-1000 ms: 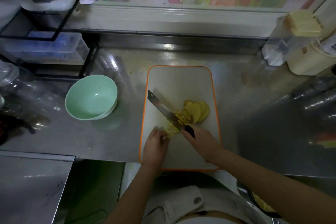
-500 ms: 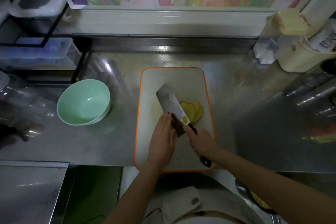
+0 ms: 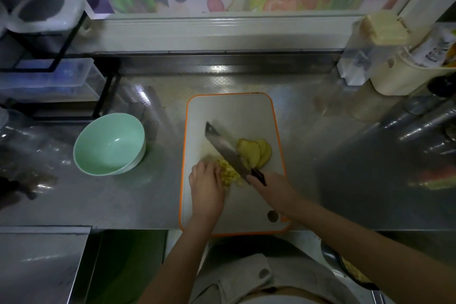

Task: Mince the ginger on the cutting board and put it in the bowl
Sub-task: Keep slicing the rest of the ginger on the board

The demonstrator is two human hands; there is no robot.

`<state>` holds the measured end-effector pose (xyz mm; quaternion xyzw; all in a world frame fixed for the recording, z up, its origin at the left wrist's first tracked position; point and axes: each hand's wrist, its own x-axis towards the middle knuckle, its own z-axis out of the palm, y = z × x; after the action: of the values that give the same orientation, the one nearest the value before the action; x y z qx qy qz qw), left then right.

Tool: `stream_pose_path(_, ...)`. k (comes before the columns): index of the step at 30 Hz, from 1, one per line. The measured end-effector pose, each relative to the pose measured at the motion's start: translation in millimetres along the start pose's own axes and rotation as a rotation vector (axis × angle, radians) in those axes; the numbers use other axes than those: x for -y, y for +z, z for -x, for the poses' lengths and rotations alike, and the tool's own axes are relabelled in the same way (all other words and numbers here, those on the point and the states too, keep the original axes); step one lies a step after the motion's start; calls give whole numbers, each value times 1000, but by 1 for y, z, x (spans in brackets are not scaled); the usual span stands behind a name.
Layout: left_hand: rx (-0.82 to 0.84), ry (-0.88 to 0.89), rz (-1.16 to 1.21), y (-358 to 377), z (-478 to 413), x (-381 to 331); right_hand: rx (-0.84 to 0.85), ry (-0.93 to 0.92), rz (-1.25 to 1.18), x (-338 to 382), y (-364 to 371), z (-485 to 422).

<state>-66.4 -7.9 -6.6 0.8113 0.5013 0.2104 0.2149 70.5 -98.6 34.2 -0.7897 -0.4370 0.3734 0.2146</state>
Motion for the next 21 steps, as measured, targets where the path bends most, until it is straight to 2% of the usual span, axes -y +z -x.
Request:
stream_pose_path(3, -96, 18, 103, -15, -12, -3, 25, -99, 185, -6, -2, 2)
stream_pose_path(8, -272, 29, 223, -37, -20, -5, -85, -183, 298, -11, -4, 2)
stream_pose_path(10, -300, 91, 259, -43, -22, -7, -126, -230, 356, -15, -6, 1)
stream_pose_path(12, -156, 205, 366, -48, -24, -10, -148, -273, 396, -19, -8, 0)
stream_pose_path(14, 194, 319, 406, -50, -25, -12, -173, -320, 430, -21, -9, -1)
stream_pose_path(15, 380, 389, 357, -47, -24, -13, -191, -350, 438, -23, -8, -2)
stream_pose_path(17, 628, 560, 158, -37, -21, -11, -232, -411, 456, -25, -6, -5)
stream_pose_path(19, 748, 646, -28, -30, -20, -3, -271, -472, 506, -25, -5, -7)
stream_pose_path(21, 817, 634, -102, -27, -22, 1, -313, -531, 558, -26, -5, -5)
